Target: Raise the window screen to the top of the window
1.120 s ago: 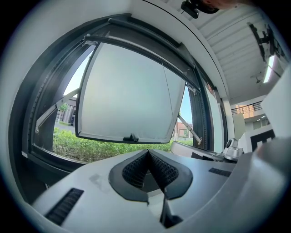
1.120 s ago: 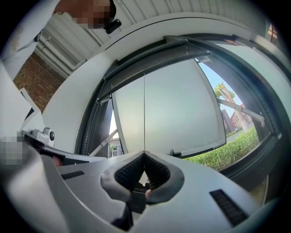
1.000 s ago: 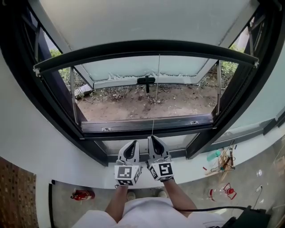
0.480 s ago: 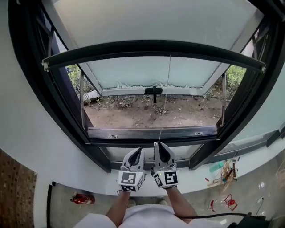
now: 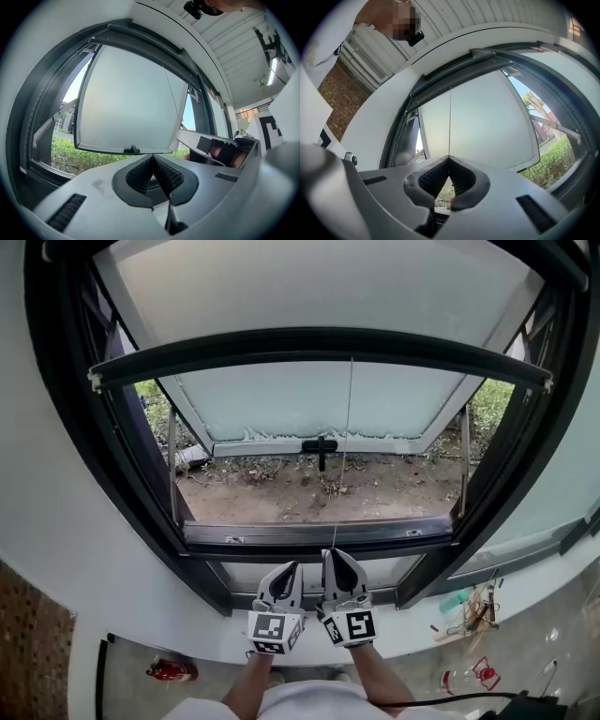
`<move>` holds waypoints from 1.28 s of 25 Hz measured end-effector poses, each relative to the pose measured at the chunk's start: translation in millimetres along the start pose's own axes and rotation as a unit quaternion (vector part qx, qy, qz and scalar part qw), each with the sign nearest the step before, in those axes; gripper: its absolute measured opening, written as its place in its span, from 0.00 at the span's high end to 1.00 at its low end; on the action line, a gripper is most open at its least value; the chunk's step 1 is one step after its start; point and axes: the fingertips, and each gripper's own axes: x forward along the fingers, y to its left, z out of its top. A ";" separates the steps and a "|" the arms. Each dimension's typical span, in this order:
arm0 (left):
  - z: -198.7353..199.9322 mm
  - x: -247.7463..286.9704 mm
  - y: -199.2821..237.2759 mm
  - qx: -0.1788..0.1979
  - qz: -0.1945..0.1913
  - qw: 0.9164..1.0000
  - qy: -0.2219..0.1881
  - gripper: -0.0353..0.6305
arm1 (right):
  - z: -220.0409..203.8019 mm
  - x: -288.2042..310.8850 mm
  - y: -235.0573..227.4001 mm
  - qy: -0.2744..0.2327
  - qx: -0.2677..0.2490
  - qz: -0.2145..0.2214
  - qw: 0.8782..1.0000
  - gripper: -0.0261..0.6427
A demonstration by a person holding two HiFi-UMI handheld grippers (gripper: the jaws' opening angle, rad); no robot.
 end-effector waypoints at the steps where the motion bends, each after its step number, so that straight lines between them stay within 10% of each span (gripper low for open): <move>1: 1.4 -0.5 -0.4 0.000 0.000 1.000 -0.002 0.94 | 2.2 0.1 0.2 -0.001 0.001 0.000 1.000 0.96; 32: 56.6 24.4 7.9 0.049 -0.002 0.997 -0.059 0.94 | 51.9 28.6 -0.3 -0.054 -0.013 0.017 0.998 0.96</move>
